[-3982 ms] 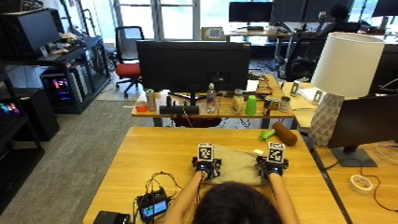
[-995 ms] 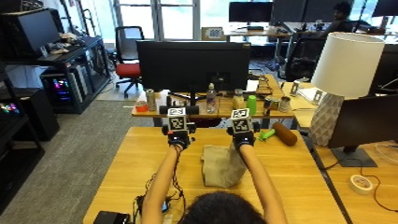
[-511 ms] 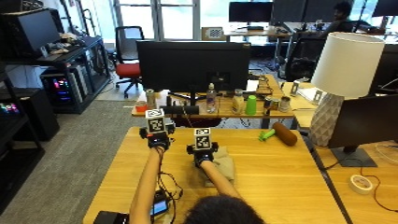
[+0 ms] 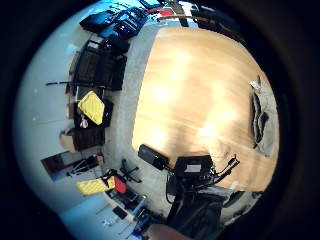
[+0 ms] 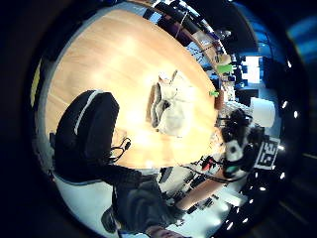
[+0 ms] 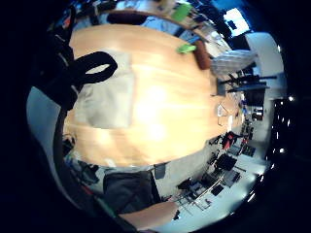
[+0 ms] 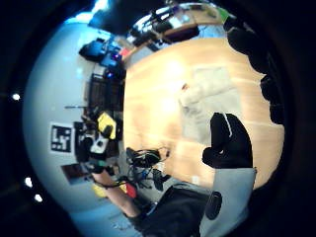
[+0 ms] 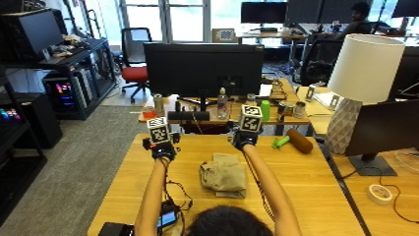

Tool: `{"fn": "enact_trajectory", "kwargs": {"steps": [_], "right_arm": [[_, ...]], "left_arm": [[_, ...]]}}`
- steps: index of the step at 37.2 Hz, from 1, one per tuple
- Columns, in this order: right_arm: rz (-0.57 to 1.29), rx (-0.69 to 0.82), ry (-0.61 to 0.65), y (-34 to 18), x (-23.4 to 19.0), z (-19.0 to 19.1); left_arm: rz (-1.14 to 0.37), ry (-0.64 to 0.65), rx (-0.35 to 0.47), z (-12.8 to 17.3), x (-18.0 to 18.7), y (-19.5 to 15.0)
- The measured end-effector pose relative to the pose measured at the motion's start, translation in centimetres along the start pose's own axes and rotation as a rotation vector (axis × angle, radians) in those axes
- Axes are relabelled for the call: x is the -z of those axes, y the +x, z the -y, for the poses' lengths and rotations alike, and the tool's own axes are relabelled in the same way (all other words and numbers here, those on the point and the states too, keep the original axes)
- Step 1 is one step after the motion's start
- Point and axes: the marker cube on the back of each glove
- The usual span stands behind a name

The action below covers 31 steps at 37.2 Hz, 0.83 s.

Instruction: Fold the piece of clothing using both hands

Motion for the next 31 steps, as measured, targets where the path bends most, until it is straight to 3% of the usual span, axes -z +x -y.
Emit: {"fn": "enact_trajectory", "kwargs": {"steps": [4, 8, 23, 31], "right_arm": [[-0.002, -0.065, 0.076, 4.8, 5.0, -1.3], [0.011, -0.131, 0.121, 8.3, 6.6, -2.7], [0.025, -0.13, 0.091, 13.9, 3.4, -4.1], [0.014, -0.139, 0.081, 15.2, 2.8, -3.8]], "left_arm": [[-0.007, -0.019, -0.017, 0.2, -0.4, 1.3], [0.008, -0.023, -0.042, -0.1, -0.4, 3.1], [0.082, -0.05, -0.141, -0.7, -1.5, 8.7], [0.095, -0.047, -0.15, -0.1, -1.8, 10.1]]}}
